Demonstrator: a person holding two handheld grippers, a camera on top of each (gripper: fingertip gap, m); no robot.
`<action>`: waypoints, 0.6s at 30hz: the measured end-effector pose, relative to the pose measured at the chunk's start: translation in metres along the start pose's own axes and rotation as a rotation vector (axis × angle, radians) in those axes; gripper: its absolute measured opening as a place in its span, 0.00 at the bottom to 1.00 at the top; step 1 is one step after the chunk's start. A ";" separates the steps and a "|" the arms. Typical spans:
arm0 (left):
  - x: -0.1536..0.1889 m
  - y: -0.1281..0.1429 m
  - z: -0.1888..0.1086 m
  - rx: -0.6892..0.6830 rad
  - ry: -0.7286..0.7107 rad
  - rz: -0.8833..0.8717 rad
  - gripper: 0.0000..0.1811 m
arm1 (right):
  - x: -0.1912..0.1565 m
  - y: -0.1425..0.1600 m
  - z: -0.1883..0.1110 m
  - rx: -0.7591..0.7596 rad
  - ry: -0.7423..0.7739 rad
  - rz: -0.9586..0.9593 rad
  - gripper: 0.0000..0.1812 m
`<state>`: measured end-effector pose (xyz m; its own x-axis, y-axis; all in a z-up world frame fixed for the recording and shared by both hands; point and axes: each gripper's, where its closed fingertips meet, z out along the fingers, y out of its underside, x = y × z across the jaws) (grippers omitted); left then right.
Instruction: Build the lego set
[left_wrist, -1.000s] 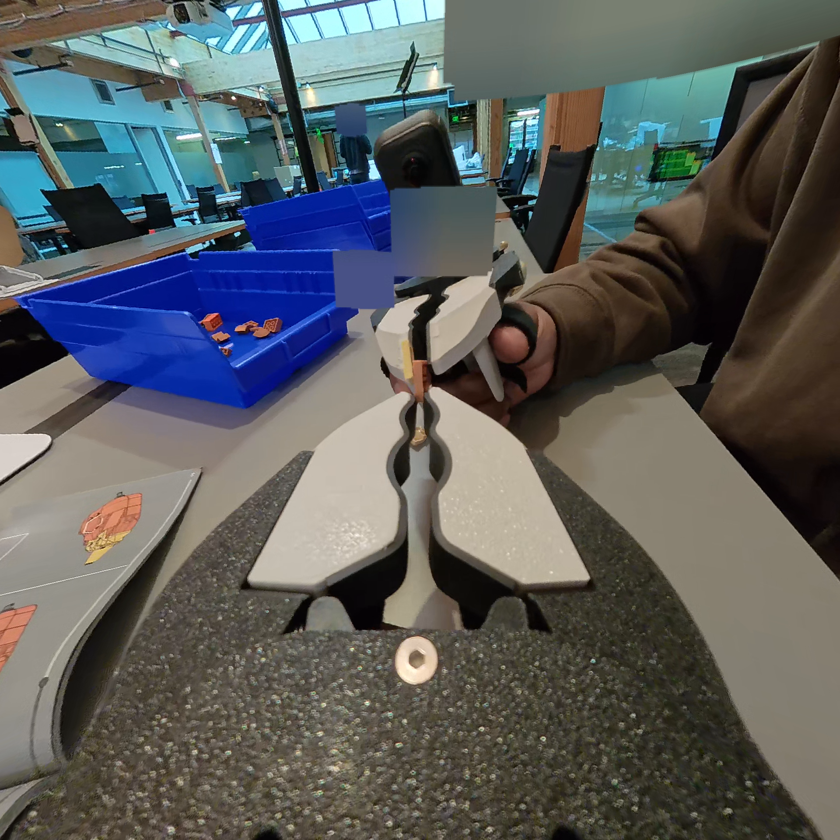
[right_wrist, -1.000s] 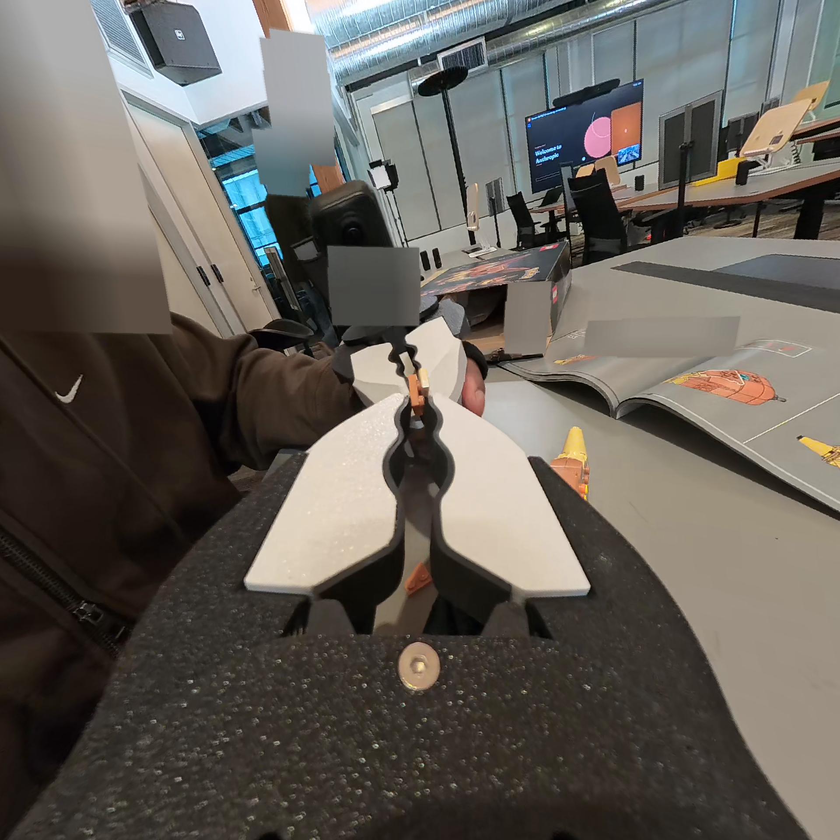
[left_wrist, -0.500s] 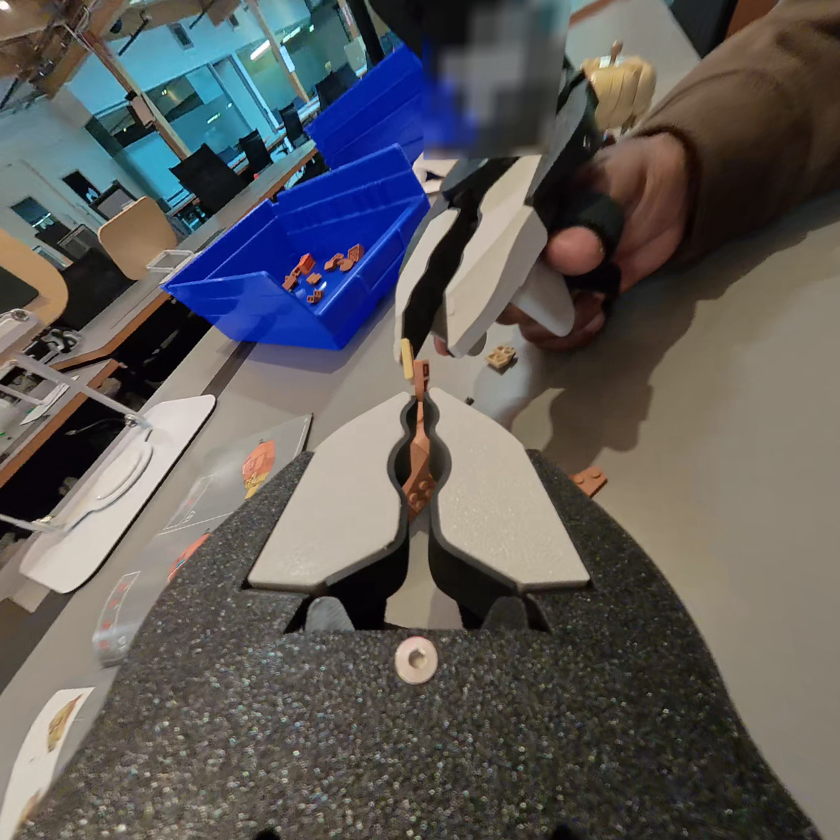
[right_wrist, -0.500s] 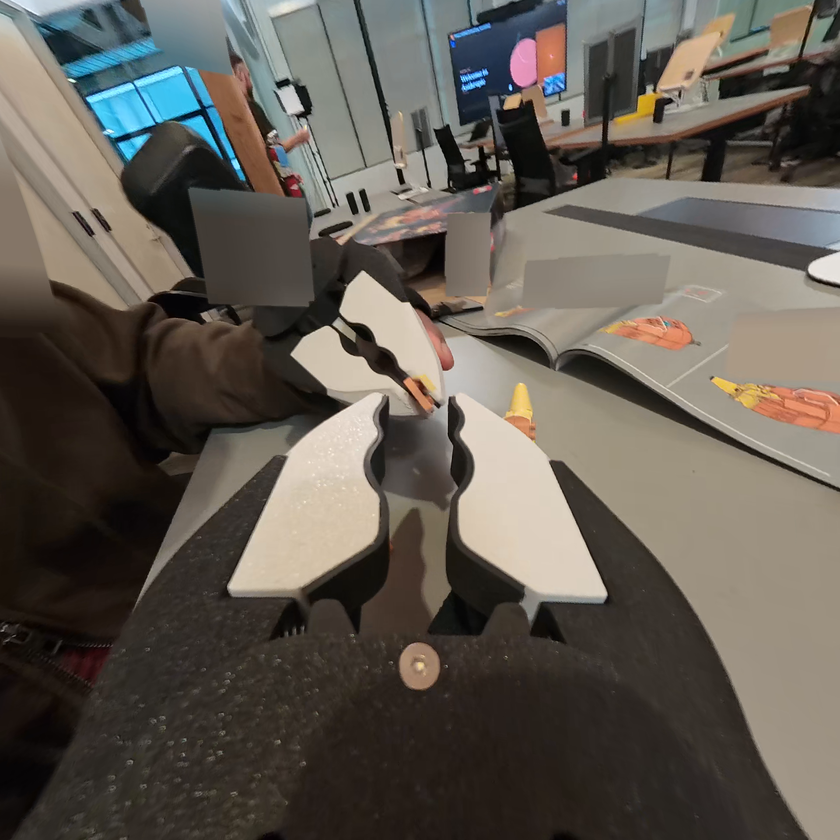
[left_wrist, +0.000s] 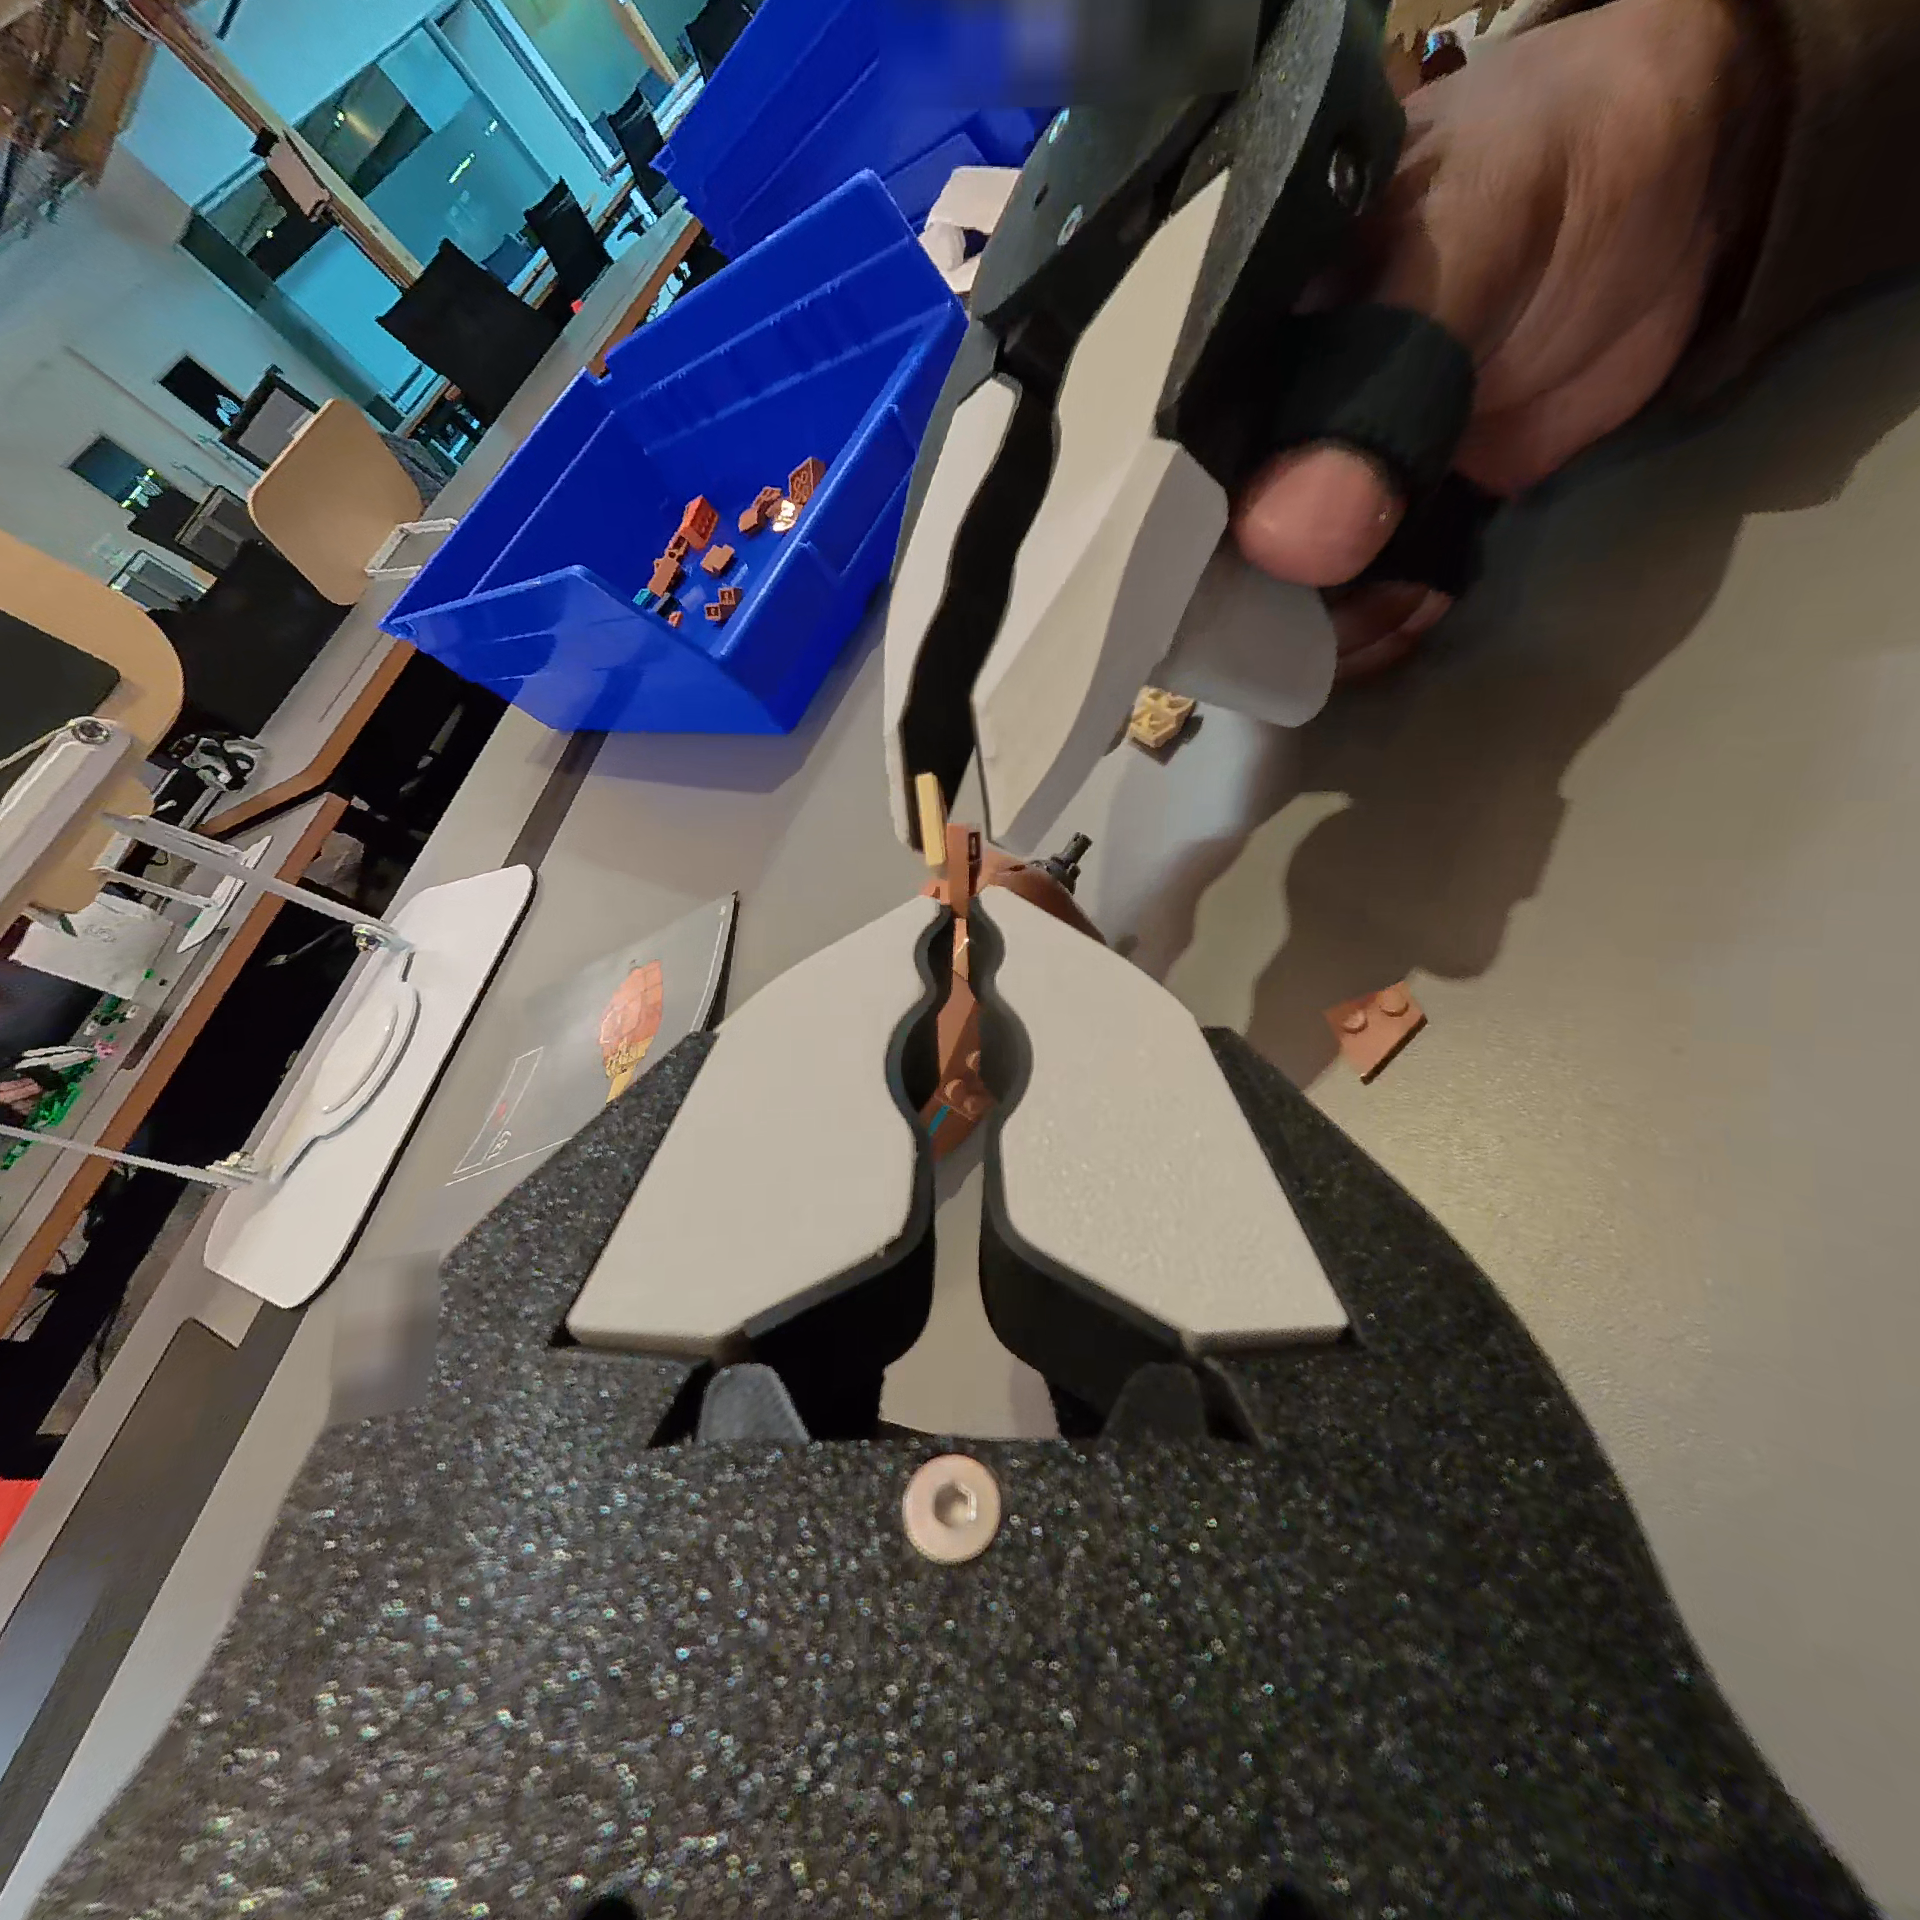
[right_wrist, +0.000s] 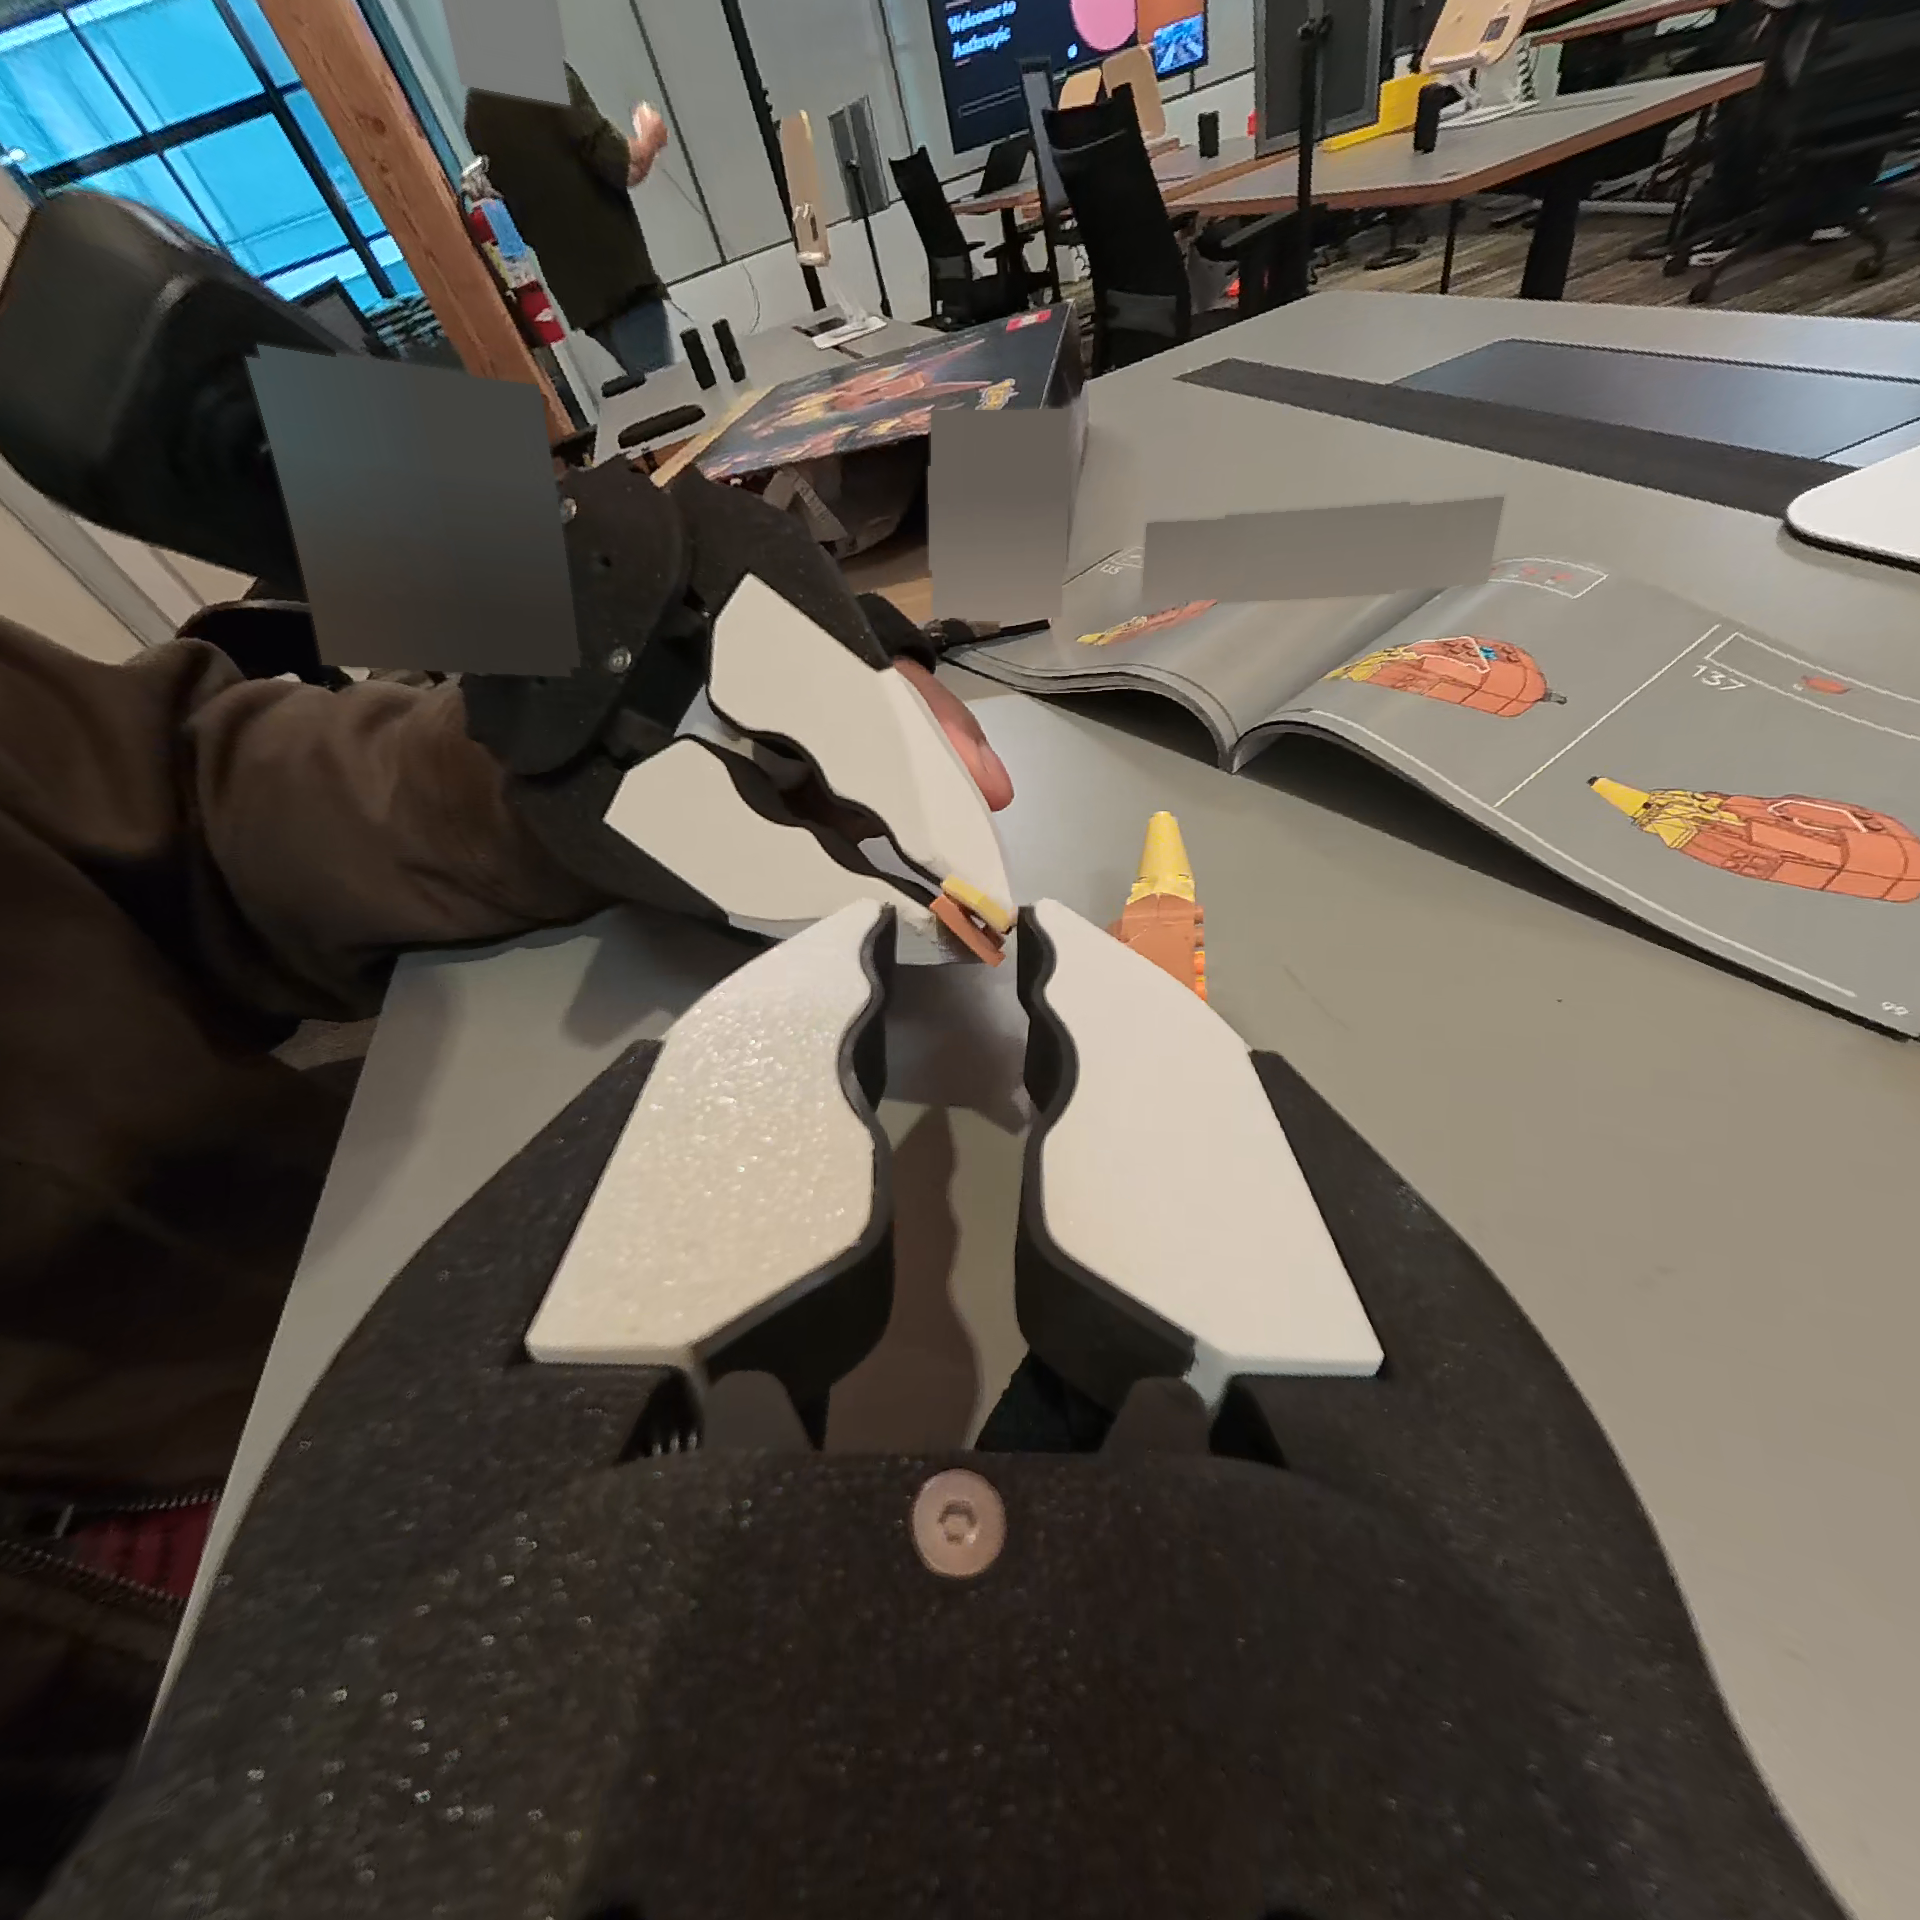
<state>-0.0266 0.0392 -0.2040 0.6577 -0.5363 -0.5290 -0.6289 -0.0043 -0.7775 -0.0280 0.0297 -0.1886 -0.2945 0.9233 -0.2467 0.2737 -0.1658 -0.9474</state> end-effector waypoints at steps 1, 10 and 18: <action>0.000 0.001 0.000 -0.005 0.000 0.005 0.01 | 0.000 0.000 0.000 0.002 0.001 0.002 0.12; 0.002 0.004 0.002 -0.032 0.003 0.020 0.01 | 0.003 0.001 0.000 -0.002 0.026 -0.008 0.08; 0.002 0.005 0.003 -0.043 0.006 0.018 0.01 | 0.003 0.002 0.001 -0.005 0.037 -0.022 0.07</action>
<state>-0.0273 0.0401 -0.2103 0.6436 -0.5419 -0.5405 -0.6581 -0.0312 -0.7523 -0.0289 0.0322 -0.1916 -0.2666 0.9389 -0.2179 0.2720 -0.1436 -0.9515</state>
